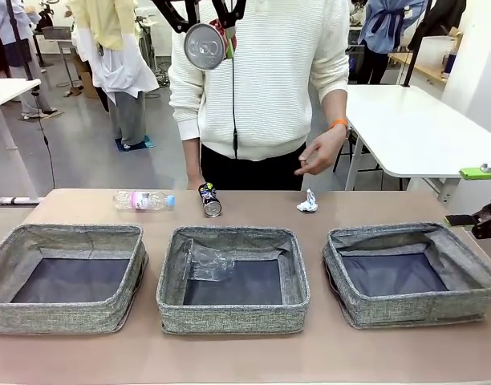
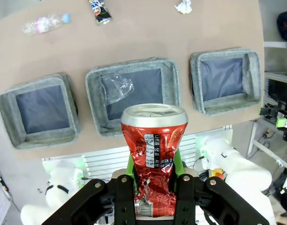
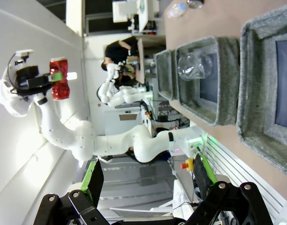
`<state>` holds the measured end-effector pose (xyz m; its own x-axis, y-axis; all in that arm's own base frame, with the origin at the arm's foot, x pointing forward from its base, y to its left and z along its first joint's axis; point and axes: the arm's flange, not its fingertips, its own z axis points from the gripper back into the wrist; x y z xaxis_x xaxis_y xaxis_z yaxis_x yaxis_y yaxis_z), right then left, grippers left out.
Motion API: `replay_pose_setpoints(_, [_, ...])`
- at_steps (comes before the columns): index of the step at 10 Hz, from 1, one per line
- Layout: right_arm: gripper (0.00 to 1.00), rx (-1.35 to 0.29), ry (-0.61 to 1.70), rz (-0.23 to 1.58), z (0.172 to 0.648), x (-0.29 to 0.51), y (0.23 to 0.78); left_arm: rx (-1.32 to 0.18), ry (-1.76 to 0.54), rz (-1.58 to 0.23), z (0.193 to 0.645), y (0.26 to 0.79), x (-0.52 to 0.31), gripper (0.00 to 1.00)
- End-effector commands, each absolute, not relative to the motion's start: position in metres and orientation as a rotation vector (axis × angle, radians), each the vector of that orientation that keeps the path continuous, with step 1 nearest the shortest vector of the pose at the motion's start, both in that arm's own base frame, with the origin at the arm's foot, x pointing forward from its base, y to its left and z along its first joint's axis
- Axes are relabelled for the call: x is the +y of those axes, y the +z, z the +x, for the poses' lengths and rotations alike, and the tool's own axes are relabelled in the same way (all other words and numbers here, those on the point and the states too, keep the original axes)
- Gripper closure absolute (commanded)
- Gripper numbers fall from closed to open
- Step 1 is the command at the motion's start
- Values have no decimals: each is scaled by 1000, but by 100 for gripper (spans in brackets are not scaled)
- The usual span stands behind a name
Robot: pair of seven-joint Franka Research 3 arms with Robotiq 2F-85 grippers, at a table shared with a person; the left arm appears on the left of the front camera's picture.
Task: Sort the waste into the appropriate baskets.
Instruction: Place the picked waste into the Fabric basket indicated by the person.
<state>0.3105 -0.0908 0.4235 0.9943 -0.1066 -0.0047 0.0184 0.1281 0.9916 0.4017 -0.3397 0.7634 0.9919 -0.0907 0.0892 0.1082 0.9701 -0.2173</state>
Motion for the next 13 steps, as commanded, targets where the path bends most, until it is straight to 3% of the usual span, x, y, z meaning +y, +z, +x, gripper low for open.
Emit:
replay_pose_setpoints(1, [0,-75,-96,1448,310,-90,427,-86,-106,-225,400,767,-338,67])
replay_pose_setpoints(10, [0,-73,-91,1440,311,-91,423,-79,-101,-224,402,763,-340,67])
replay_pose_setpoints(12, [0,-104,-113,1437,304,-158,428,-143,-214,-329,386,707,-398,67])
replay_pose_setpoints(13, [0,-222,-187,1405,292,-212,435,-148,-274,-386,383,675,-434,67])
